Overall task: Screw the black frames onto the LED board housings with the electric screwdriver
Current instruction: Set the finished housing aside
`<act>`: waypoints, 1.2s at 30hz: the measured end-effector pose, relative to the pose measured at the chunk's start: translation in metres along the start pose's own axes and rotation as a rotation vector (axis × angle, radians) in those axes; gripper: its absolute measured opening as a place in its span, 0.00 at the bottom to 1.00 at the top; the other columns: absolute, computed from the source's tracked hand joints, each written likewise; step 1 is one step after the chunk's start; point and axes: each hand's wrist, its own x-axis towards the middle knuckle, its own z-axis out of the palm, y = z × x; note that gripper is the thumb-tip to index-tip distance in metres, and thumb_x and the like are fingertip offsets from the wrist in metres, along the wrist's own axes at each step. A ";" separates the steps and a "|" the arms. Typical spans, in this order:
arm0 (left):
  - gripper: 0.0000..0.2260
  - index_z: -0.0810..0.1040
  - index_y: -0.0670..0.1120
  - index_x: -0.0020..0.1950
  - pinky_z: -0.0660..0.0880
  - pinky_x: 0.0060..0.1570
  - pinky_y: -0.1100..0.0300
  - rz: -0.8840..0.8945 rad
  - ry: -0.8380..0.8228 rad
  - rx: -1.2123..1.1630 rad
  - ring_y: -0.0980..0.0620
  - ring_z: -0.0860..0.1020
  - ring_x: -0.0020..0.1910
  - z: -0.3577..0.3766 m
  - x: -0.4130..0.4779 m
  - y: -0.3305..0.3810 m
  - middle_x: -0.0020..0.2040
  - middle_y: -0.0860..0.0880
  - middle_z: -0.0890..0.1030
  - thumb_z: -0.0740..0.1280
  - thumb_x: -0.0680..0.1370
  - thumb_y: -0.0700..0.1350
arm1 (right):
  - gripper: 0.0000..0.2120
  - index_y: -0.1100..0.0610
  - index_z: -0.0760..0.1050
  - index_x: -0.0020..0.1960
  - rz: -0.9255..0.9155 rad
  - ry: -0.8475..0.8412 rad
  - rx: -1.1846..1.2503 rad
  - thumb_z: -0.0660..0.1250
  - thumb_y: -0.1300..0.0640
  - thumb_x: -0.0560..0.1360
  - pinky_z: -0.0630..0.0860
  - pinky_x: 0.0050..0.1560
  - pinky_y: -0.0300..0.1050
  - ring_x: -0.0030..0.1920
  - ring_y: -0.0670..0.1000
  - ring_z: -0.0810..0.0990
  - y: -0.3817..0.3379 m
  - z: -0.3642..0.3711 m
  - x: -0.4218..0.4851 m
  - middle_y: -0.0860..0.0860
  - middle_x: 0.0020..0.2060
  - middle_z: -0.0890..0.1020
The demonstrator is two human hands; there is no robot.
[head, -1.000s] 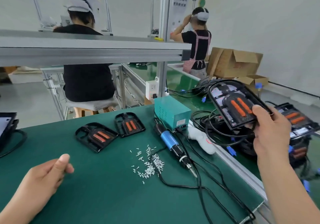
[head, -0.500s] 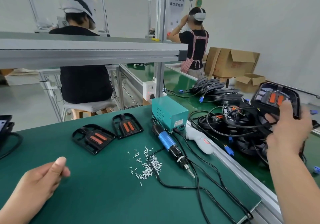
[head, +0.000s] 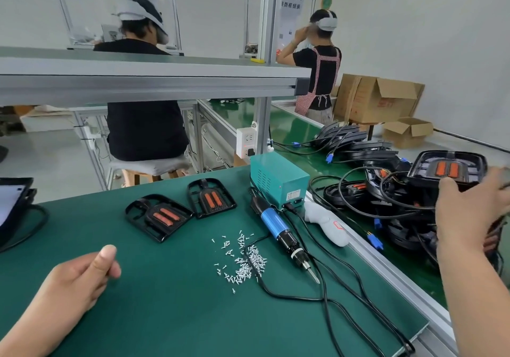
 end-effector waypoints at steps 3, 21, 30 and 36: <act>0.35 0.82 0.43 0.43 0.55 0.30 0.53 0.014 0.018 -0.014 0.50 0.61 0.28 0.002 -0.001 0.004 0.31 0.50 0.63 0.66 0.73 0.77 | 0.32 0.41 0.60 0.74 -0.028 0.022 -0.043 0.66 0.37 0.74 0.66 0.73 0.73 0.78 0.68 0.63 0.015 -0.001 0.004 0.61 0.78 0.64; 0.33 0.81 0.46 0.39 0.60 0.28 0.62 -0.001 0.030 -0.072 0.50 0.60 0.30 0.016 -0.018 0.037 0.31 0.51 0.63 0.65 0.69 0.77 | 0.15 0.51 0.80 0.66 -0.411 -0.353 0.355 0.66 0.51 0.81 0.64 0.72 0.39 0.73 0.49 0.70 -0.087 0.007 -0.161 0.25 0.57 0.74; 0.28 0.80 0.49 0.37 0.61 0.26 0.61 -0.032 0.049 -0.158 0.51 0.61 0.29 0.014 -0.019 0.041 0.30 0.50 0.64 0.65 0.72 0.74 | 0.07 0.52 0.83 0.57 -0.612 -0.824 0.371 0.71 0.59 0.81 0.71 0.64 0.46 0.61 0.48 0.76 -0.144 0.056 -0.278 0.37 0.54 0.80; 0.22 0.79 0.49 0.39 0.57 0.26 0.61 -0.111 0.107 -0.336 0.52 0.57 0.29 0.013 -0.016 0.041 0.31 0.51 0.61 0.65 0.81 0.66 | 0.08 0.50 0.83 0.57 -0.795 -1.088 0.358 0.67 0.50 0.83 0.66 0.65 0.30 0.64 0.42 0.75 -0.171 0.082 -0.333 0.35 0.54 0.78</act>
